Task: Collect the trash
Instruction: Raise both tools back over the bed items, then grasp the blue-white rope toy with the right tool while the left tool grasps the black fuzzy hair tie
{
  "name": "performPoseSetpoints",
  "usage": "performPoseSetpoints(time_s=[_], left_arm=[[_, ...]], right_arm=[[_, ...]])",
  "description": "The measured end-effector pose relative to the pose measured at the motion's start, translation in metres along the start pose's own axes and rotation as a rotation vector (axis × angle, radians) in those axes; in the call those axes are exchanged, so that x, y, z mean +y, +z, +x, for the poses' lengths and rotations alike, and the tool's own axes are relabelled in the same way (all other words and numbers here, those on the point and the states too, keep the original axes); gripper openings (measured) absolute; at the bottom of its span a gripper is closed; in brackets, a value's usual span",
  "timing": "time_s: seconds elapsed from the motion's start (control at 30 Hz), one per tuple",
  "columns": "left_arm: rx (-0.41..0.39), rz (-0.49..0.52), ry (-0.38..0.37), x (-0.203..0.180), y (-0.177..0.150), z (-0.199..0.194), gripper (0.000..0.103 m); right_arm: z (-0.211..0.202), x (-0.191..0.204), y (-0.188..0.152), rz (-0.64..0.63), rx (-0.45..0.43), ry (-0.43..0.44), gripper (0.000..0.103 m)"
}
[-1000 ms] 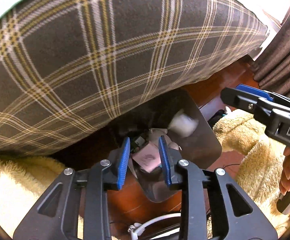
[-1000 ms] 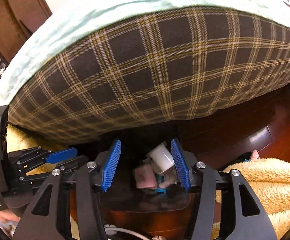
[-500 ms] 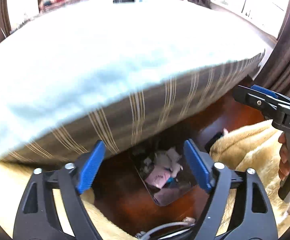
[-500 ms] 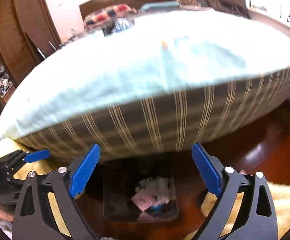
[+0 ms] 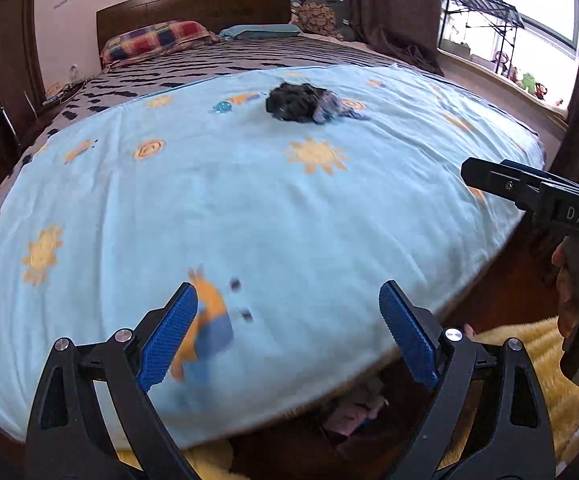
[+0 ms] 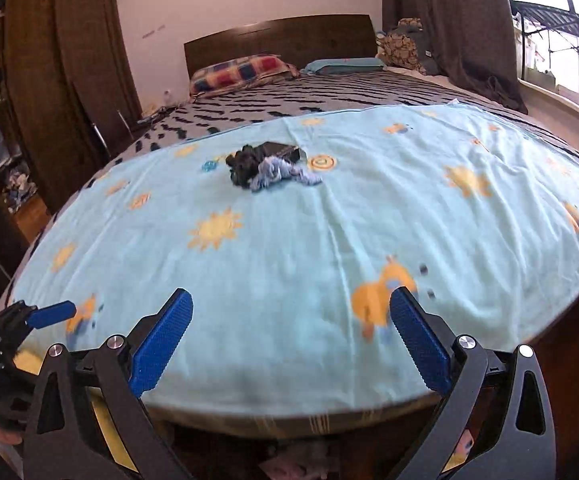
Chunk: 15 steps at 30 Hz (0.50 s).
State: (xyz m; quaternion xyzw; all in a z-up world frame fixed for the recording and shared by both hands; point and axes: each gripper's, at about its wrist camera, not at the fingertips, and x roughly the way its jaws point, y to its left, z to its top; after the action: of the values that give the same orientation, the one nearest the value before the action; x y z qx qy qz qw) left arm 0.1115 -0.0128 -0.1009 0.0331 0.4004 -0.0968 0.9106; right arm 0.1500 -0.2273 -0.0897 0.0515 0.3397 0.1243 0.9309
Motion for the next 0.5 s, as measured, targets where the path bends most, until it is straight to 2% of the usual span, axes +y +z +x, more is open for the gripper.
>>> performPoseSetpoints(time_s=[0.23,0.33,0.4,0.5], left_arm=[[-0.008,-0.014,0.047,0.024,0.043,0.033,0.087],[-0.010,-0.028,0.061,0.032,0.056,0.044,0.087],[-0.012,-0.038,0.063,0.036,0.063,0.050,0.087],[-0.019,-0.035,0.060,0.038,0.072,0.056,0.087]], right_arm=[[0.047,0.008,0.045,-0.004,0.012,-0.007,0.098],[0.073,0.009,0.064,0.000,0.031,0.019,0.083],[0.094,0.012,0.075,-0.008,0.048,0.026,0.067],[0.120,0.018,0.086,-0.022,0.066,0.010,0.056]])
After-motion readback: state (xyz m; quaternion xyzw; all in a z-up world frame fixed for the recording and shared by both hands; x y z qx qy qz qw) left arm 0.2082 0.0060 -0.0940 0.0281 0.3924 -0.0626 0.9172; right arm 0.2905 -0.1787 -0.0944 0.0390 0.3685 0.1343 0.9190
